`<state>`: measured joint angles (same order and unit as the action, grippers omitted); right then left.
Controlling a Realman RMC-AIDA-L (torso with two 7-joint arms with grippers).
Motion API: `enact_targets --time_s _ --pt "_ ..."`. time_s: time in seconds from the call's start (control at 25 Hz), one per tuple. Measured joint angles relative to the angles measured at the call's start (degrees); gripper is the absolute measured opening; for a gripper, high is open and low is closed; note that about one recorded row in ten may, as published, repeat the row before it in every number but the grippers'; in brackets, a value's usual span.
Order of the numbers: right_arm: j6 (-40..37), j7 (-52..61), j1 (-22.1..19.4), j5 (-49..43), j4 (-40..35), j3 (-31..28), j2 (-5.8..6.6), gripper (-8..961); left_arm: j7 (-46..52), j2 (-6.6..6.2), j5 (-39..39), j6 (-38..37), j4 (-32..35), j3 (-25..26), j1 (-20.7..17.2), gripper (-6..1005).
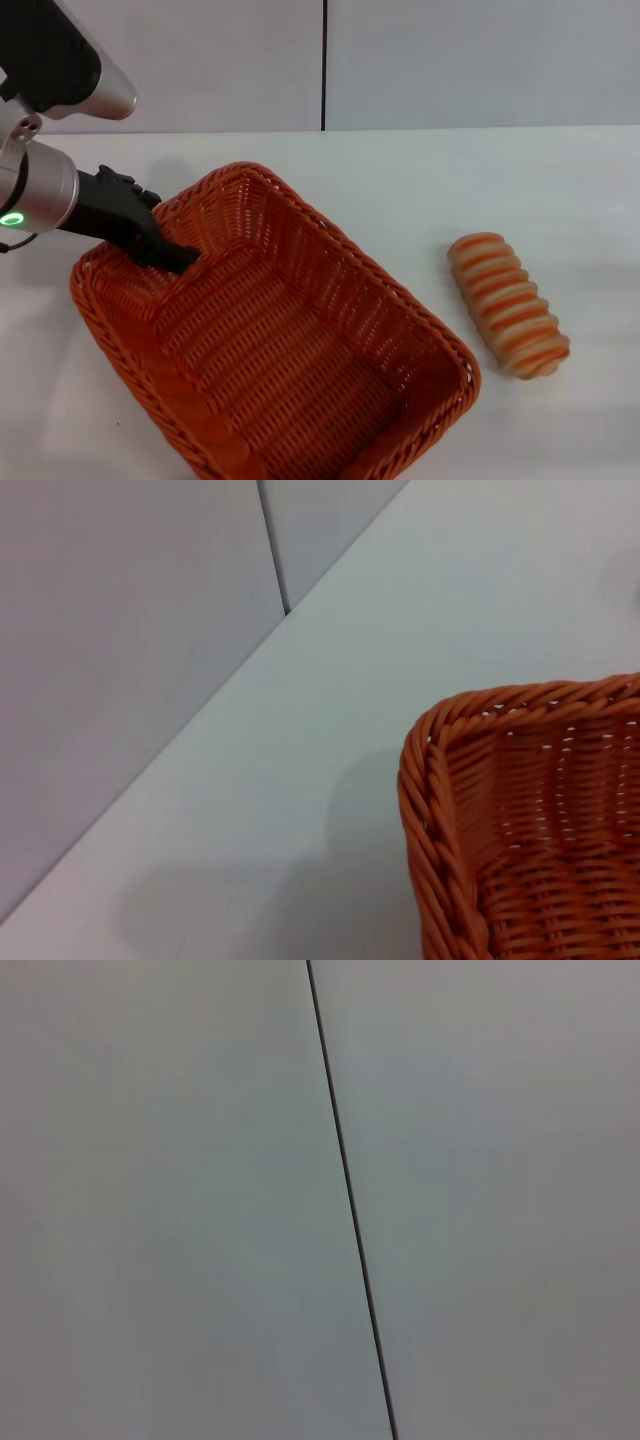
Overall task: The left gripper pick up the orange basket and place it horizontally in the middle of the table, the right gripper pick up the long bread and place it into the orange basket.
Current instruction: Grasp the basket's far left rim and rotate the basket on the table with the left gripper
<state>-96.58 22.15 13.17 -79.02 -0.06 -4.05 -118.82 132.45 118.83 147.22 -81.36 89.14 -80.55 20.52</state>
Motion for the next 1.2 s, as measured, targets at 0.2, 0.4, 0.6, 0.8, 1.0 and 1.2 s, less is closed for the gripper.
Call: enact_targets --time_s 0.2,0.4,0.6,0.8,1.0,1.2 --pt "0.2 0.0 -0.2 0.2 -0.2 -0.2 0.00 785 0.1 0.00 1.6 0.1 -0.1 -0.1 0.3 740" --pt "0.7 0.0 -0.2 0.4 -0.4 -0.3 0.00 785 0.8 0.07 4.3 -0.5 -0.1 -2.1 0.9 734" --pt "0.9 0.0 0.0 0.4 -0.5 -0.3 0.00 785 1.5 0.12 8.0 -0.9 -0.5 -6.8 1.7 681" --pt "1.4 0.0 0.1 0.5 -0.6 -0.3 0.00 785 3.8 0.27 8.9 -0.6 0.3 -8.7 2.4 468" --pt "1.4 0.0 0.0 0.5 -0.7 -0.3 0.00 786 5.8 0.24 8.6 -0.9 4.1 -8.6 2.1 351" --pt "1.0 0.3 0.0 0.5 -1.0 -0.4 0.00 786 11.3 0.15 10.9 -2.4 5.6 -8.4 2.5 253"
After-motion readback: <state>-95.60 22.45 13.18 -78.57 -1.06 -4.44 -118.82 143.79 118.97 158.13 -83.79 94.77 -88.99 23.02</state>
